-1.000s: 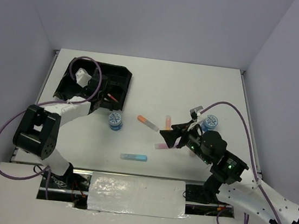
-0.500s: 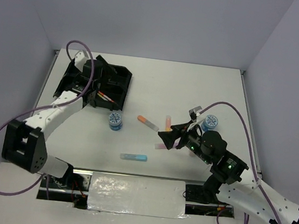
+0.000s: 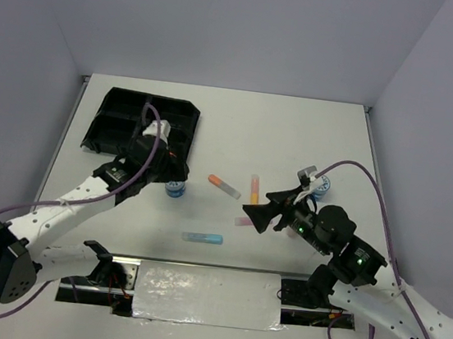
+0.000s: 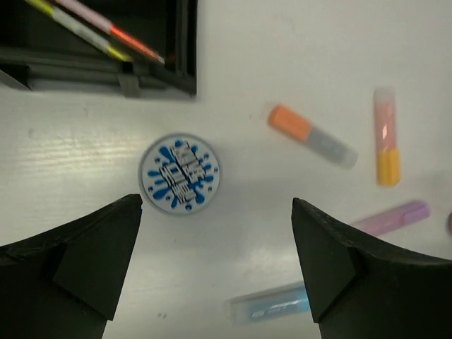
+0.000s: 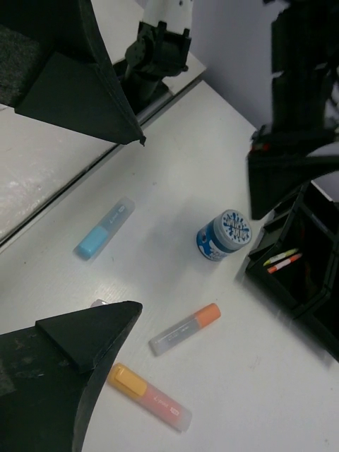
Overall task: Sort the stationery into containers
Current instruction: Pick up the stationery from the center of the board.
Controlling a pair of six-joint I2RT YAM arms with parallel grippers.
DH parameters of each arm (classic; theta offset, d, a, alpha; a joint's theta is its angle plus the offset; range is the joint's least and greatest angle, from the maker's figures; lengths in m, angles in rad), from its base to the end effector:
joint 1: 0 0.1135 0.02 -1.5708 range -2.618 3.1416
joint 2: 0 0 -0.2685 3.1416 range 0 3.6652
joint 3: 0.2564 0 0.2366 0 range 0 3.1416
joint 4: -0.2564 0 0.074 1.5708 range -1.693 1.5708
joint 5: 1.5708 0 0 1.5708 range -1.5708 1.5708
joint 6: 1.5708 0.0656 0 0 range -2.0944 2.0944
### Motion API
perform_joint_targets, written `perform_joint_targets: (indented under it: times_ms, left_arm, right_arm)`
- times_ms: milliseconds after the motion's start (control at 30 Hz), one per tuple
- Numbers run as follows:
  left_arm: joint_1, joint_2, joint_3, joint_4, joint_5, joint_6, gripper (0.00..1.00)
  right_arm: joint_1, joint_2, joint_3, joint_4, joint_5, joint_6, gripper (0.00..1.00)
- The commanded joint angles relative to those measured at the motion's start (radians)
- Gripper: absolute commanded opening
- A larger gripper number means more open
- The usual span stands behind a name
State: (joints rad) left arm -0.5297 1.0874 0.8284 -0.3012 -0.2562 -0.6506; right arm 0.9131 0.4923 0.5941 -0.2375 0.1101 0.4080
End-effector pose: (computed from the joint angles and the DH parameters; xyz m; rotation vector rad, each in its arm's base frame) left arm 0.2226 -0.1111 0.2776 -0.2808 2.1221 -0.4288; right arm 0.0931 0.1087 0.3045 -0.3629 1.7501 0.8783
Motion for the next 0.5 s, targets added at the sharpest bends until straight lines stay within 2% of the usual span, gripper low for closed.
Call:
perform_joint_targets:
  times_ms: [0,133,467]
  left_arm:
    - [-0.039,0.04,-0.02,-0.032,0.031,0.062,0.99]
    - [-0.041,0.133,-0.012,-0.027,0.041,0.059,0.99]
    - [-0.049,0.229,0.02,-0.029,-0.043,0.068,0.99]
  right_arm:
    - [0.001,-0.037,-0.022,-0.016,-0.047,0.021,1.0]
    - [0.003,-0.058,-0.037,-0.036,-0.079,0.034,1.0]
    - [0.003,-0.081,-0.062,-0.042,-0.09,0.022,1.0]
